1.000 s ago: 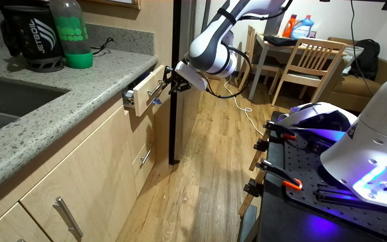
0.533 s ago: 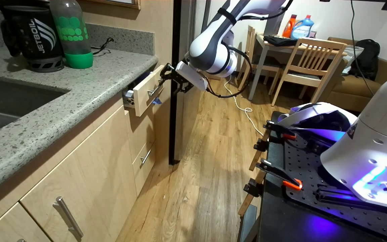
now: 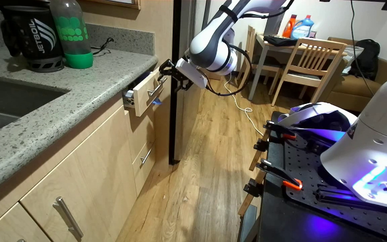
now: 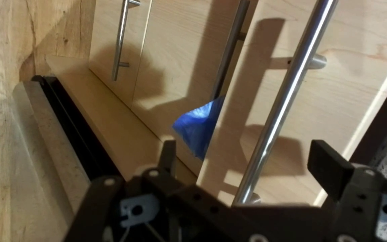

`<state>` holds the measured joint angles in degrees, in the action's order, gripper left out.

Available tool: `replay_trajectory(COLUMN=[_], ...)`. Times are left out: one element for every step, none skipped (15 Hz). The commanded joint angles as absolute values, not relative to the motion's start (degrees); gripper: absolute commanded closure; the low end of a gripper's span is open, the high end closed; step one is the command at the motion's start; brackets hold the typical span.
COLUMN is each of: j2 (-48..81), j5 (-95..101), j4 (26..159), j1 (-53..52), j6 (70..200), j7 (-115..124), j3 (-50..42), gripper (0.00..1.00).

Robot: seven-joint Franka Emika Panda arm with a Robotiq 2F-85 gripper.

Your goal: Open the first top drawer

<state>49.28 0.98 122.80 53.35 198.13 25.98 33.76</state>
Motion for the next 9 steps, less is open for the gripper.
replay_trajectory(j2=[50.4,50.5,50.6,50.7,50.6,50.7,50.7,50.6,50.7], j5=[0.8,0.8,0.7,0.7,0.4,0.1,-0.1,-0.4,-0.5], j4=[122.1,122.1,122.0,121.9,121.8,121.7,121.5,121.1,120.9], j1=[53.9,53.7,53.4,53.1,52.6,51.9,51.6,51.1,50.8], j6=[198.1,198.1,198.1,198.1,198.1,198.1,197.7,197.4,197.3], j7=[24.2,24.2,24.2,24.2,24.2,24.3,24.5,24.6,24.6], j3=[34.7,34.6,34.5,34.4,34.1,33.7,33.6,33.3,33.2], gripper=[0.0,0.0,0.0,0.0,0.0,0.0,0.0,0.0,0.0])
